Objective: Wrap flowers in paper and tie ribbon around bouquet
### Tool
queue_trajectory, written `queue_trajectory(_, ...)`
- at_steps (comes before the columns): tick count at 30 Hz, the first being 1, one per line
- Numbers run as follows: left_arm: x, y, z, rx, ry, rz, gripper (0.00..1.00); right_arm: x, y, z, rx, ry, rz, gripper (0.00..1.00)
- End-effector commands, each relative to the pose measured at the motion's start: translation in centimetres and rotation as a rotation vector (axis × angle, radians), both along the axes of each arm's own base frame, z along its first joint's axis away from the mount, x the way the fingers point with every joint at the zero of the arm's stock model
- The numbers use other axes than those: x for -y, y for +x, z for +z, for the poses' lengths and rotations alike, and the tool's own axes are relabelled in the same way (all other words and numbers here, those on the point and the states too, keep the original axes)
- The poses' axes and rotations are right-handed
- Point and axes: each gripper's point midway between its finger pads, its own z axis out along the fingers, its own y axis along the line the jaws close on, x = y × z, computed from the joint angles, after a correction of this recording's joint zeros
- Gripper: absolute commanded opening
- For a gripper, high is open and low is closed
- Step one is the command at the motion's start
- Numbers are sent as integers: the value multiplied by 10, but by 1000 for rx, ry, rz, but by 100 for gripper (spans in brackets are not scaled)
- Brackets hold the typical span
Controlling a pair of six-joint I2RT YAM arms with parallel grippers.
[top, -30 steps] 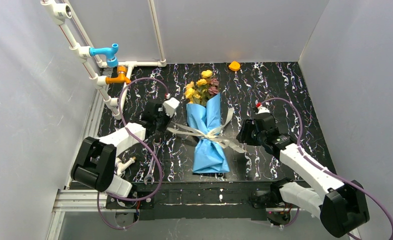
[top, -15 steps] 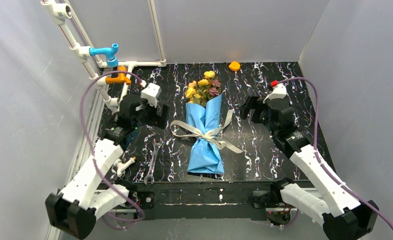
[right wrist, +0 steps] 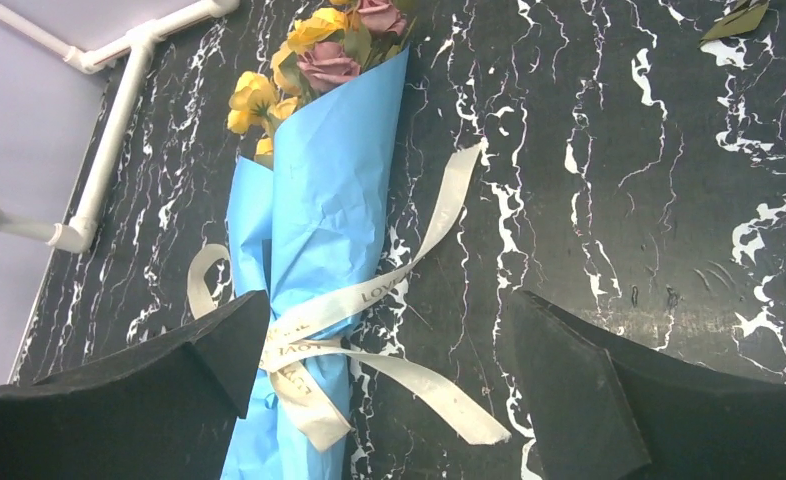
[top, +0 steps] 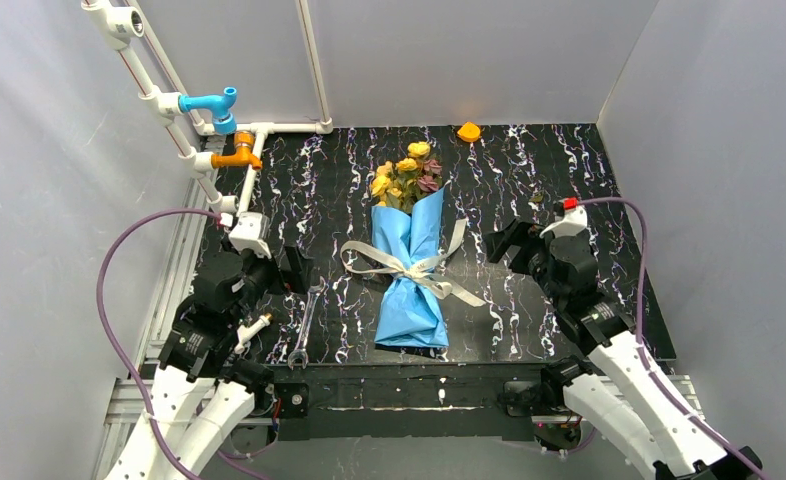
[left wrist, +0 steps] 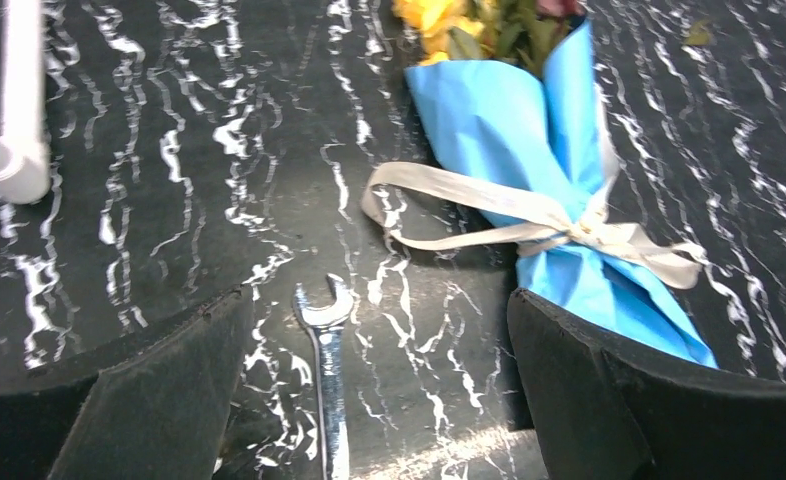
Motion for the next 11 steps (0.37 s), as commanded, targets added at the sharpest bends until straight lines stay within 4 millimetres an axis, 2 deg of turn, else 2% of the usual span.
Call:
queue_trajectory(1, -31, 3, -5, -5, 55, 164, 98, -3, -5, 18, 104, 52, 31, 98)
queue_trajectory(6, -37, 3, -7, -23, 87, 192, 98, 5, -6, 19, 91, 51, -14, 98)
queue_trajectory(11, -39, 3, -6, -17, 99, 194, 98, -1, -7, 25, 126, 24, 42, 98)
